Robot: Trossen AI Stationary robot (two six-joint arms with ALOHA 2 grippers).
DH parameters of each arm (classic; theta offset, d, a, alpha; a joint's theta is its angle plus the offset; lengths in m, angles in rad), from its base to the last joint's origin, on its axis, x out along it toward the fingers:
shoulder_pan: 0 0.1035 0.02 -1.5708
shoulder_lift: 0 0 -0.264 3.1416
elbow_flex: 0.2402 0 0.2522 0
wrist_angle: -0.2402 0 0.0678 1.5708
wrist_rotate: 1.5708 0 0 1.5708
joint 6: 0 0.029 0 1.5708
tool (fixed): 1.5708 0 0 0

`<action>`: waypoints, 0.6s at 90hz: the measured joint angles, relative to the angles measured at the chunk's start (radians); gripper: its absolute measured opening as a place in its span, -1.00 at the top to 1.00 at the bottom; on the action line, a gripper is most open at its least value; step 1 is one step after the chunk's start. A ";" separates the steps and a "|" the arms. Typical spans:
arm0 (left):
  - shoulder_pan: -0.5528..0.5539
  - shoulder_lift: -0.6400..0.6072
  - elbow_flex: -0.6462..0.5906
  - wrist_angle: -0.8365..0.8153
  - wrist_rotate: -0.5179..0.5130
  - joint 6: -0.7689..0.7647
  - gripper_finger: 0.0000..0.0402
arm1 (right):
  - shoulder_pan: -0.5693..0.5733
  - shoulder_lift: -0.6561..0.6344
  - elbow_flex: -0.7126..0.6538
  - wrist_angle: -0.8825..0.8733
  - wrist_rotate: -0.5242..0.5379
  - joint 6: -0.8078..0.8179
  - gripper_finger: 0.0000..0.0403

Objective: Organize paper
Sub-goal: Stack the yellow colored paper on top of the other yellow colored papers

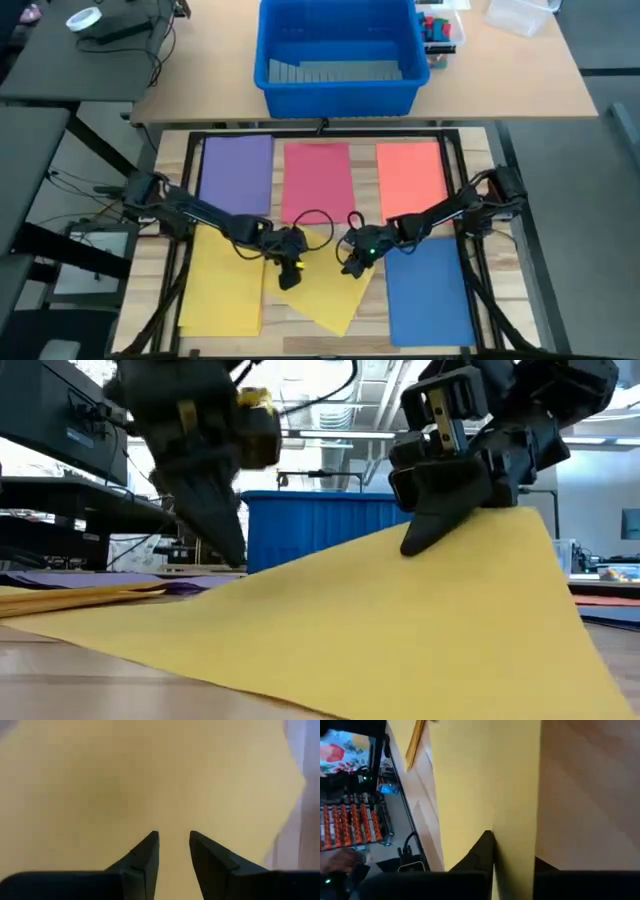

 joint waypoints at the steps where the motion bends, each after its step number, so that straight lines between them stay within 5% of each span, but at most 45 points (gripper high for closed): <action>1: 0.000 -0.007 0.003 -0.017 0.000 0.005 0.54 | 0.002 -0.001 0.000 0.000 0.000 0.006 1.00; 28: -0.003 -0.230 0.111 -0.412 -0.093 -0.002 0.54 | 0.041 -0.086 0.036 0.000 0.115 0.167 1.00; 54: -0.014 -0.430 0.187 -0.700 -0.184 -0.167 0.54 | 0.088 -0.105 0.229 -0.099 0.214 0.120 1.00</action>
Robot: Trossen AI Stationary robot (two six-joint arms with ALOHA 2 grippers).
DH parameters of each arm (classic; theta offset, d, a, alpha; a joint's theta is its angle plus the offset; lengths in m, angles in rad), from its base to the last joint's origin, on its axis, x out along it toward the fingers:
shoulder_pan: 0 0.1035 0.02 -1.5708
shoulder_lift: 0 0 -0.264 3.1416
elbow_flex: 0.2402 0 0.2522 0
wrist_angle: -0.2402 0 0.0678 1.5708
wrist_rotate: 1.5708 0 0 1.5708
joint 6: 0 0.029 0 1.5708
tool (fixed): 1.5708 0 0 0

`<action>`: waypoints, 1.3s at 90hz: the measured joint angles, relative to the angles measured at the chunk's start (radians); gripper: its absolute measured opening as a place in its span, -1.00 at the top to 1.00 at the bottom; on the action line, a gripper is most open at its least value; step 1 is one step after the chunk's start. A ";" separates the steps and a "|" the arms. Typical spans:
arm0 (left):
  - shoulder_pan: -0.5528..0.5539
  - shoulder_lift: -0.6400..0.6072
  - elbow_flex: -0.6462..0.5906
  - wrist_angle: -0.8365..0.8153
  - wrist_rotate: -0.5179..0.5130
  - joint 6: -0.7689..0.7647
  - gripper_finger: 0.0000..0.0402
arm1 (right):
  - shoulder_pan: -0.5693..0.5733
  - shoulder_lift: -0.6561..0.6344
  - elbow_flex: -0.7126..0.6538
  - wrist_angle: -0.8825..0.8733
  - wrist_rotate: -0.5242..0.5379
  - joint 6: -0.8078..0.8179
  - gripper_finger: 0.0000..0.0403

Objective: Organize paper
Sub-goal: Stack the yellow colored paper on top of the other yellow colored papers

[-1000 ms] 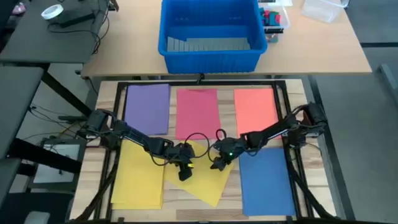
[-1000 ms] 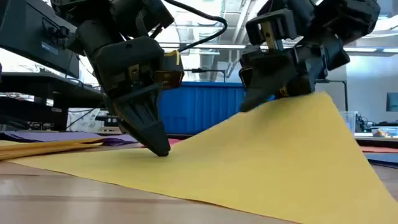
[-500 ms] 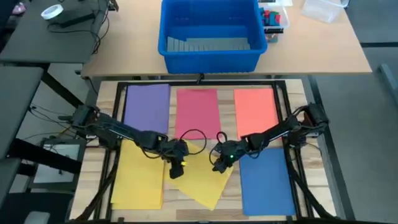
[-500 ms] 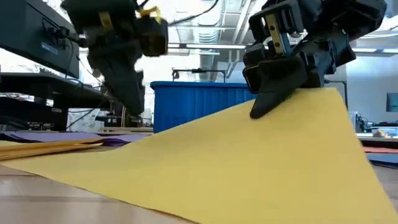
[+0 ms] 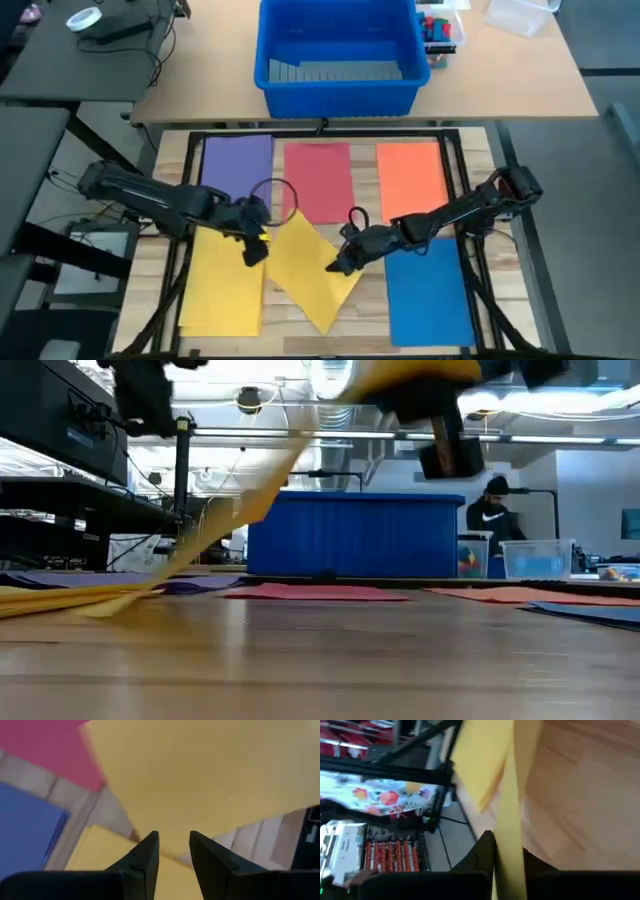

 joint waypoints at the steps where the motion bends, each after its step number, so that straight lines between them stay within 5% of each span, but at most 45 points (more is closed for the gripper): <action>1: 0.000 -0.008 0.001 -0.007 0.000 -0.002 0.54 | 0.003 0.000 0.009 -0.010 0.000 -0.005 1.00; 16: 0.023 -0.097 0.002 -0.106 0.016 0.073 0.54 | 0.026 0.002 0.112 -0.144 0.027 -0.118 1.00; 35: 0.052 -0.171 0.084 -0.283 0.081 -0.015 0.54 | 0.024 0.008 0.171 -0.064 0.175 -0.169 1.00; 55: 0.034 -0.224 0.260 -0.484 -0.031 -0.060 0.54 | 0.079 0.116 0.270 0.017 0.396 -0.108 1.00; 74: -0.004 -0.333 0.286 -0.510 -0.259 -0.001 0.54 | 0.101 0.345 0.530 0.101 0.635 -0.167 1.00; 110: -0.012 -0.491 0.286 -0.537 -0.183 0.047 0.54 | 0.064 1.021 1.375 0.172 0.775 -0.319 1.00; 117: -0.012 -0.493 0.286 -0.540 -0.146 0.074 0.54 | 0.068 1.079 1.340 0.422 0.753 -0.368 1.00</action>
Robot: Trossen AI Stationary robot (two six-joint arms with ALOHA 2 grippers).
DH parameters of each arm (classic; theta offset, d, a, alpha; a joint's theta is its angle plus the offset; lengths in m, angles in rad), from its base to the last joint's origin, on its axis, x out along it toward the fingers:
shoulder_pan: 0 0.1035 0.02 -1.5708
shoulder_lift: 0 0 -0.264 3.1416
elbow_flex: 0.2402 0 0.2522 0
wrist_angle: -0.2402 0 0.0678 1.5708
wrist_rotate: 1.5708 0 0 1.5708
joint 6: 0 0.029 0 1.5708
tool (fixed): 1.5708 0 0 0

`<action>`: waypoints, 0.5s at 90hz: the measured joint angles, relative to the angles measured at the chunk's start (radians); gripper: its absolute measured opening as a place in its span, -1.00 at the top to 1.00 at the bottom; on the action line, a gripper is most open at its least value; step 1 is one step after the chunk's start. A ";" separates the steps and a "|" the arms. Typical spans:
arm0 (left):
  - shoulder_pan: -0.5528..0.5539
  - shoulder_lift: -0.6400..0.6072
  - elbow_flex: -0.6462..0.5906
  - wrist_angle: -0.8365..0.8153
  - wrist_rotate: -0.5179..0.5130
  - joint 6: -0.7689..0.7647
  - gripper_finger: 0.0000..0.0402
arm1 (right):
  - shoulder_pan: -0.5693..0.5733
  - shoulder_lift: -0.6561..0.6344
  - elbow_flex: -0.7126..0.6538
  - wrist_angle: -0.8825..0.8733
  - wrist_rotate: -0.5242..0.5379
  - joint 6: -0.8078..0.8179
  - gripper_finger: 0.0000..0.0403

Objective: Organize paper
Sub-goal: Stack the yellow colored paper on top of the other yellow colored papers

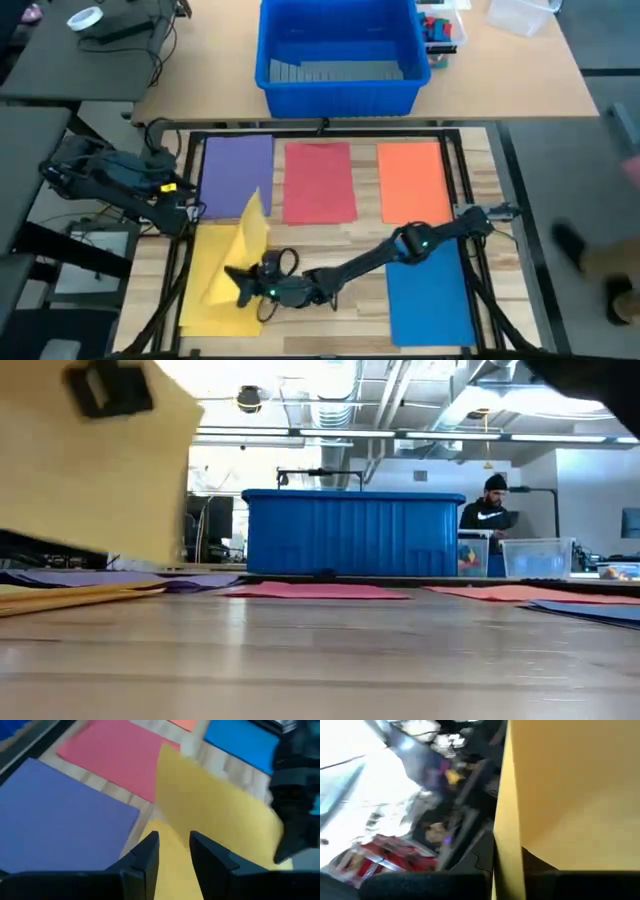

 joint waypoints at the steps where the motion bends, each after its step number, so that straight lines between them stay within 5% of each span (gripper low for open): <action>1: 0.000 -0.001 0.000 -0.002 0.005 0.003 0.54 | 0.002 0.004 -0.012 0.032 0.010 -0.004 1.00; 8: 0.000 -0.003 -0.002 -0.010 0.040 0.013 0.54 | 0.017 0.031 -0.054 0.138 0.072 0.001 1.00; 17: 0.000 -0.002 -0.002 -0.013 0.051 0.018 0.54 | 0.021 0.060 -0.052 0.040 0.082 0.097 1.00; 33: 0.000 -0.001 -0.002 -0.015 0.073 0.030 0.54 | 0.007 0.064 -0.053 -0.173 -0.115 0.233 1.00; 45: 0.000 -0.002 -0.002 -0.017 0.073 0.030 0.54 | 0.002 0.064 -0.051 -0.189 -0.121 0.255 1.00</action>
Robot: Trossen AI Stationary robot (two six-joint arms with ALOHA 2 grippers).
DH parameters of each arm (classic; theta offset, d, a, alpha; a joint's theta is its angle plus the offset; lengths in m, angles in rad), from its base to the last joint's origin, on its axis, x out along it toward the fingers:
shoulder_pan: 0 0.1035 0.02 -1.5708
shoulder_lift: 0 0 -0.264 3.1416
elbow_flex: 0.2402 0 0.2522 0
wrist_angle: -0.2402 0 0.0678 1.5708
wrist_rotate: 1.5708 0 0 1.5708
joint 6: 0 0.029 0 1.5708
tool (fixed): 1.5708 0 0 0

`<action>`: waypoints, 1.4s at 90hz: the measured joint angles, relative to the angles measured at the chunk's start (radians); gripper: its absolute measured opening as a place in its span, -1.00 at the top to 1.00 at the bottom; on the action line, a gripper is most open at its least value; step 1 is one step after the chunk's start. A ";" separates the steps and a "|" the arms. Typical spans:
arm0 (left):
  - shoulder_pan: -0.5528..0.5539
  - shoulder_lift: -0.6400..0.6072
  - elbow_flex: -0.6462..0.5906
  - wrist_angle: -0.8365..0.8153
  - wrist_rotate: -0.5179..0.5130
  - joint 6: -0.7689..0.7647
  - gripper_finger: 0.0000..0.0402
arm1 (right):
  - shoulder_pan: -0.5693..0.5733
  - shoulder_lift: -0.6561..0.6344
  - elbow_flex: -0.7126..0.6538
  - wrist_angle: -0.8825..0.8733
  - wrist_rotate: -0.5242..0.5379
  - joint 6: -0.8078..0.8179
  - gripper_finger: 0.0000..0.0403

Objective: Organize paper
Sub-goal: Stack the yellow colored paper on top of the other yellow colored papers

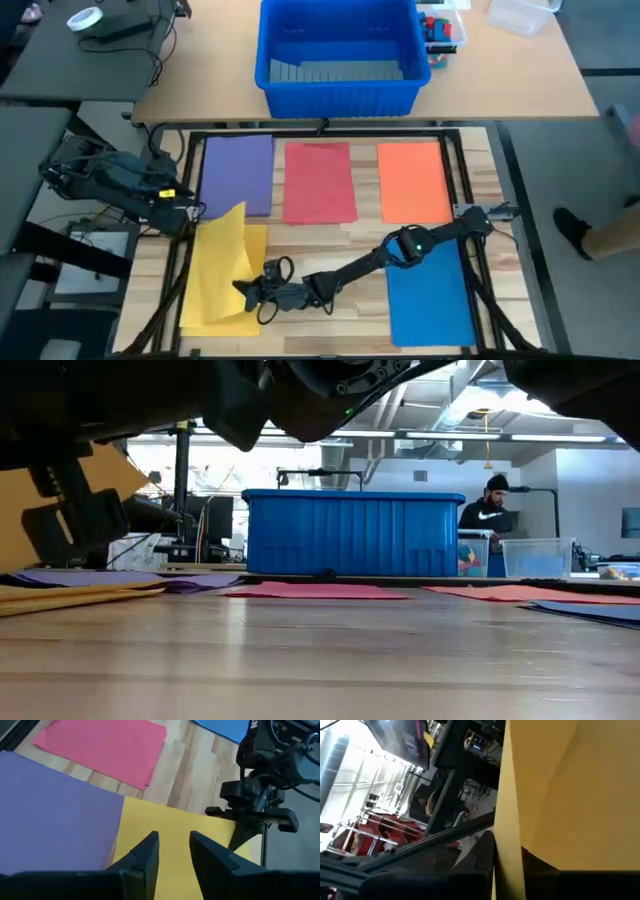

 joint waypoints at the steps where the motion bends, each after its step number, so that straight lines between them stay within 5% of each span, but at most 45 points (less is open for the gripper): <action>1: 0.000 0.000 0.000 0.000 0.000 -0.001 0.54 | 0.000 0.000 0.000 -0.001 0.003 0.004 1.00; 38: 0.000 0.000 0.000 0.000 -0.002 -0.052 0.54 | -0.003 0.000 0.005 -0.004 0.030 0.299 0.88; 58: 0.000 0.000 0.000 0.001 -0.003 -0.078 0.54 | -0.011 0.000 0.055 -0.048 -0.045 0.152 0.34; 77: 0.000 0.000 0.000 0.001 -0.004 -0.079 0.54 | -0.026 0.000 0.106 -0.310 -0.255 0.037 -0.09; 112: 0.000 0.000 0.000 0.001 -0.005 -0.080 0.54 | -0.037 -0.001 0.106 -0.475 -0.465 -0.002 -0.15; 126: 0.000 0.000 0.000 -0.004 -0.005 -0.070 0.54 | -0.038 -0.055 0.106 -0.671 -0.515 -0.083 -0.15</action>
